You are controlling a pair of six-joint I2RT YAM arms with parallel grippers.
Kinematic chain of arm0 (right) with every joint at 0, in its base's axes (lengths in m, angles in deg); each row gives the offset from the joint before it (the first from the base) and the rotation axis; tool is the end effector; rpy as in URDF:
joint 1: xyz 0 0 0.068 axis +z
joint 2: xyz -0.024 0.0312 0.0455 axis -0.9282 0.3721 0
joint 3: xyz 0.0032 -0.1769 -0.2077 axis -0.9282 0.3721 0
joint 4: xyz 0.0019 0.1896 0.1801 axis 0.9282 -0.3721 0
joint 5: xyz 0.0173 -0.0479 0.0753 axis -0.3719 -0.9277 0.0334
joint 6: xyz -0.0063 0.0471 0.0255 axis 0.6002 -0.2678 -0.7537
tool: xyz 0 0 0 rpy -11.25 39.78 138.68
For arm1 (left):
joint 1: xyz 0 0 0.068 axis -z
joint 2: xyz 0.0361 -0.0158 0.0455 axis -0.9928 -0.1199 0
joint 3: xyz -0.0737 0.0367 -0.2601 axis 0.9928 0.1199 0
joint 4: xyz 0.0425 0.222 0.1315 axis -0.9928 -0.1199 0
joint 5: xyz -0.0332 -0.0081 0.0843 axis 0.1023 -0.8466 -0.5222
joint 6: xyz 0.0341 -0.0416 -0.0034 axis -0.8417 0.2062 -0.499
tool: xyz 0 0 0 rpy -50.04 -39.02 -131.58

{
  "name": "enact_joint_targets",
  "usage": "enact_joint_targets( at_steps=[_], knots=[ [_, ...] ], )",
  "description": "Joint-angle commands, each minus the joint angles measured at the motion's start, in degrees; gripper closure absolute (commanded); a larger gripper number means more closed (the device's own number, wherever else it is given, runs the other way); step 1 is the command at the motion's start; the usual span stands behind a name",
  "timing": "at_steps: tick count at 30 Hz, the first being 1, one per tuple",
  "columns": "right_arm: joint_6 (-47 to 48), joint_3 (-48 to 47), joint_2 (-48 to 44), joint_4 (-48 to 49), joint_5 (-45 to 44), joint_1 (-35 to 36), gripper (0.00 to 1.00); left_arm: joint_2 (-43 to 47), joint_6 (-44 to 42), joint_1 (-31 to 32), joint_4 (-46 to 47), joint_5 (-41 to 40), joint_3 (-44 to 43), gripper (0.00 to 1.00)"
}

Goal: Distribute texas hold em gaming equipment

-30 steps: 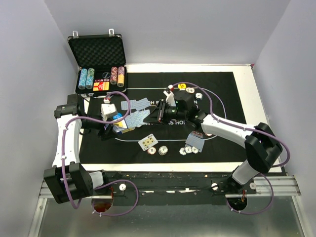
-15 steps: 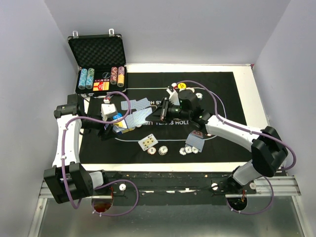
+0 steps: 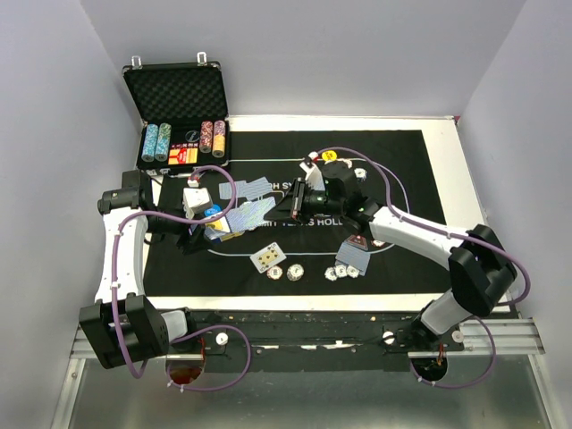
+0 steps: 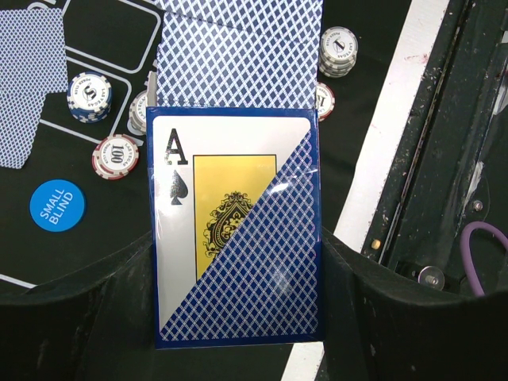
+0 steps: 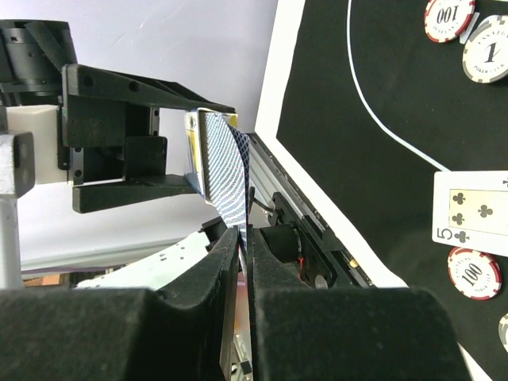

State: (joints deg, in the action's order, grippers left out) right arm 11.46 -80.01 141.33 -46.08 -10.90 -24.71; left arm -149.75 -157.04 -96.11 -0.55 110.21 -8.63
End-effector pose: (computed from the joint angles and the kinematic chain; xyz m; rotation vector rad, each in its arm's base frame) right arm 0.2485 0.2600 0.2743 -0.0526 2.2812 1.6320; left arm 0.1913 0.0139 0.3005 1.2056 1.9279 -0.7885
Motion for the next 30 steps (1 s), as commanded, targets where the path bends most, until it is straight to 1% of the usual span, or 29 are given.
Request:
enact_joint_targets(
  at_steps=[1, 12, 18, 20, 23, 24, 28, 30],
  knots=[
    [-0.59, -1.51, 2.04, 1.82, 2.37, 0.50, 0.83, 1.07, -0.62, 0.34, -16.04, 3.38, -1.71, 0.88],
    [-0.23, -3.53, 3.10, 2.00, -0.35, 2.26, 0.83, 0.54, -0.53, 0.25, -16.04, 3.47, -1.97, 0.88],
    [-0.23, -4.06, 3.36, 1.65, 0.43, 2.79, 0.83, 0.54, -0.62, 0.25, -16.04, 3.21, -1.88, 0.88],
    [-0.76, -3.71, 3.36, 2.52, 1.57, 2.96, 0.80, 0.54, -0.97, 0.25, -16.04, 3.21, -1.62, 0.90],
    [-1.37, -2.31, 2.93, 3.40, 1.84, 2.88, 0.76, 0.89, -1.41, 0.25, -16.04, 3.47, -1.53, 0.99],
    [-1.64, -1.87, 2.75, 3.75, 2.10, 2.88, 0.74, 0.98, -1.41, 0.25, -16.04, 3.56, -1.53, 1.00],
    [-2.87, 0.68, 2.40, 5.95, 2.72, 2.88, 0.59, 1.25, -1.59, 0.25, -16.04, 3.56, -1.71, 1.00],
    [-3.57, 1.73, 2.22, 6.83, 2.55, 2.79, 0.57, 1.07, -1.32, 0.25, -16.04, 3.65, -1.80, 1.00]
  ],
)
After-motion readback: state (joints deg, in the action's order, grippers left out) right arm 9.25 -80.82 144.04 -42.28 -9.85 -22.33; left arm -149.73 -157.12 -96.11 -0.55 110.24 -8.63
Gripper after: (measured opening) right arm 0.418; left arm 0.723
